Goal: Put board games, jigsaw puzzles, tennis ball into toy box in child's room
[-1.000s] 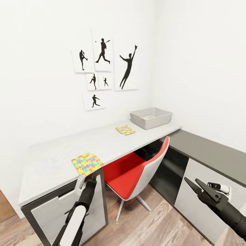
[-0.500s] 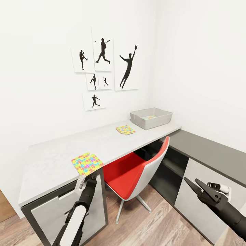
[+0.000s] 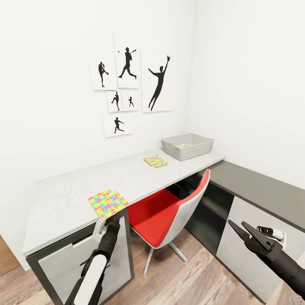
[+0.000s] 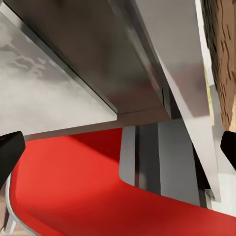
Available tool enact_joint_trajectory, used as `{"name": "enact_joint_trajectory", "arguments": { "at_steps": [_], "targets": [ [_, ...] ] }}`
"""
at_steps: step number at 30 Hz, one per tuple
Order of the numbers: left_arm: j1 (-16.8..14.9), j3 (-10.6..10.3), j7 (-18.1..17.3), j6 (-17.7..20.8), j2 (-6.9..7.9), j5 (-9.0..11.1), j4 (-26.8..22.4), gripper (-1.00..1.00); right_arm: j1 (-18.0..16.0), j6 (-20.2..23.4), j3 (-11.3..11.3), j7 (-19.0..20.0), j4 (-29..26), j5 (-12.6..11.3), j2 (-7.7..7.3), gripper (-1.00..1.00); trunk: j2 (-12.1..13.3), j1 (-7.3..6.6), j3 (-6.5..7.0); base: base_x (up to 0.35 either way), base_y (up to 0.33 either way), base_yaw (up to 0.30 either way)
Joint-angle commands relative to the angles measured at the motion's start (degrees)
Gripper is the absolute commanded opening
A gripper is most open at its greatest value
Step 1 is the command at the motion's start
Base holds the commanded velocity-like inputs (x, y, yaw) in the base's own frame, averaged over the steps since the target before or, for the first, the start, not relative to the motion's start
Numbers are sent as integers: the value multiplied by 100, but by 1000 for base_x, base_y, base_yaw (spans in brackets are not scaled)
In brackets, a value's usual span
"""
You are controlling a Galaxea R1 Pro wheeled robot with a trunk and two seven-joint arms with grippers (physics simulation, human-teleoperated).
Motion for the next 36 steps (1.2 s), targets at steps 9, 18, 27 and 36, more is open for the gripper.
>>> {"name": "enact_joint_trajectory", "arguments": {
  "at_steps": [9, 18, 27, 36],
  "targets": [
    [-3, -9, 35, 24, 0, 52, -109, 100, -3, 34, -1, 1, 0, -23, -1, 100, 238, -132, 102, 0, 0, 0],
    [-1, -9, 13, 38, 0, 52, -154, 100, -3, 34, -1, 1, -4, -23, 0, 100, 238, -132, 102, 0, 0, 0],
    [-3, -9, 10, 40, 0, 52, -162, 100, -3, 34, -1, 1, -4, -23, 1, 100, 238, -132, 102, 0, 0, 0],
    [-3, -9, 9, 38, 0, 52, -163, 100, -3, 34, -1, 1, -4, -23, 1, 100, 238, -132, 102, 0, 0, 0]
  ]
}}
